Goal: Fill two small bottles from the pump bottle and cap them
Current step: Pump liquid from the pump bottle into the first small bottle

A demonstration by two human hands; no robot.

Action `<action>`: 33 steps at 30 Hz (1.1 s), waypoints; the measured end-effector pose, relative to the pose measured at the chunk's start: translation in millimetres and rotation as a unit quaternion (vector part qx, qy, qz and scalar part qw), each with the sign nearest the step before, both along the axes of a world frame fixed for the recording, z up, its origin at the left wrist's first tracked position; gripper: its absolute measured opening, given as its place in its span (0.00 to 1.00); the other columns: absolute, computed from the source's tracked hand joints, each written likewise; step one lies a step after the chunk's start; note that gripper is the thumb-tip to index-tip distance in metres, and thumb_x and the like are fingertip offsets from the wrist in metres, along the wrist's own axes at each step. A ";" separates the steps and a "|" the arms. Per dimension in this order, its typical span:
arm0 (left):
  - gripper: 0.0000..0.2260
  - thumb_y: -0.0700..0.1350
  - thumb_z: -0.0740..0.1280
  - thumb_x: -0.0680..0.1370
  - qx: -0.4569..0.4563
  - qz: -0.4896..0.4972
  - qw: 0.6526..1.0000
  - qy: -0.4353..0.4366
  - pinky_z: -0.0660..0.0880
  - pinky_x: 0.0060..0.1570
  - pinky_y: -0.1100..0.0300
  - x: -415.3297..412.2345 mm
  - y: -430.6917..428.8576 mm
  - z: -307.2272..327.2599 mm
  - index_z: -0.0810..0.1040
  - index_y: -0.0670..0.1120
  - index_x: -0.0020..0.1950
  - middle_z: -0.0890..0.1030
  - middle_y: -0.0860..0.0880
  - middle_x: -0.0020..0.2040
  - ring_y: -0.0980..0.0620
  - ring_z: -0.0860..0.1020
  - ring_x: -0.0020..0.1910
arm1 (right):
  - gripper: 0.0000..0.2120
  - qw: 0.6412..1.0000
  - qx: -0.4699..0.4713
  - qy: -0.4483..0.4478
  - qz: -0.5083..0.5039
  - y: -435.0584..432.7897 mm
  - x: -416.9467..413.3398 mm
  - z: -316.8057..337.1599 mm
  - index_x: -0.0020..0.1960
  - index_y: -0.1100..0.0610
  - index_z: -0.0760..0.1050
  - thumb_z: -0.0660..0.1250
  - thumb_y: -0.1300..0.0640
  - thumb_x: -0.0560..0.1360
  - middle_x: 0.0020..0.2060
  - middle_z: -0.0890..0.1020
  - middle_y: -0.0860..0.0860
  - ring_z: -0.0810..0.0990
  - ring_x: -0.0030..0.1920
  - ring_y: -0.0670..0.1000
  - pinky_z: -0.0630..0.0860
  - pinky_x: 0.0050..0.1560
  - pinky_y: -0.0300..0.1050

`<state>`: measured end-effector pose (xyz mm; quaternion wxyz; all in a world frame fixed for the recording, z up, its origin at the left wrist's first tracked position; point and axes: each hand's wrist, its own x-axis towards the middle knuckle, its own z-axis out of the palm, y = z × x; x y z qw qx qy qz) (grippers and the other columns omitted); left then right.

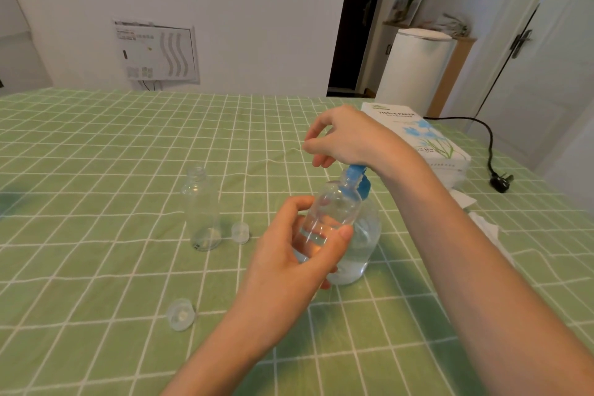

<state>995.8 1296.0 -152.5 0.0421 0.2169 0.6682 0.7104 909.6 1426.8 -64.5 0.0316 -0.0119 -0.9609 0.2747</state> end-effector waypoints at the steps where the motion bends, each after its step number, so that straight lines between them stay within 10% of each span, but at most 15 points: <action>1: 0.15 0.56 0.68 0.65 -0.001 0.000 1.000 -0.001 0.75 0.29 0.67 0.1 -0.2 0.2 0.75 0.56 0.51 0.81 0.58 0.35 0.59 0.78 0.32 | 0.06 1.000 -0.001 0.000 0.000 0.4 -0.3 -0.5 0.52 0.55 0.77 0.66 0.56 0.76 0.36 0.84 0.49 0.84 0.45 0.50 0.77 0.45 0.40; 33: 0.17 0.56 0.68 0.65 -0.006 0.000 1.000 -0.010 0.75 0.29 0.67 -1.2 -0.8 -3.6 0.75 0.53 0.52 0.80 0.57 0.35 0.60 0.78 0.32 | 0.06 1.000 0.005 -0.007 -0.019 -0.9 0.6 -6.0 0.52 0.56 0.77 0.66 0.57 0.76 0.34 0.83 0.49 0.84 0.44 0.50 0.77 0.43 0.39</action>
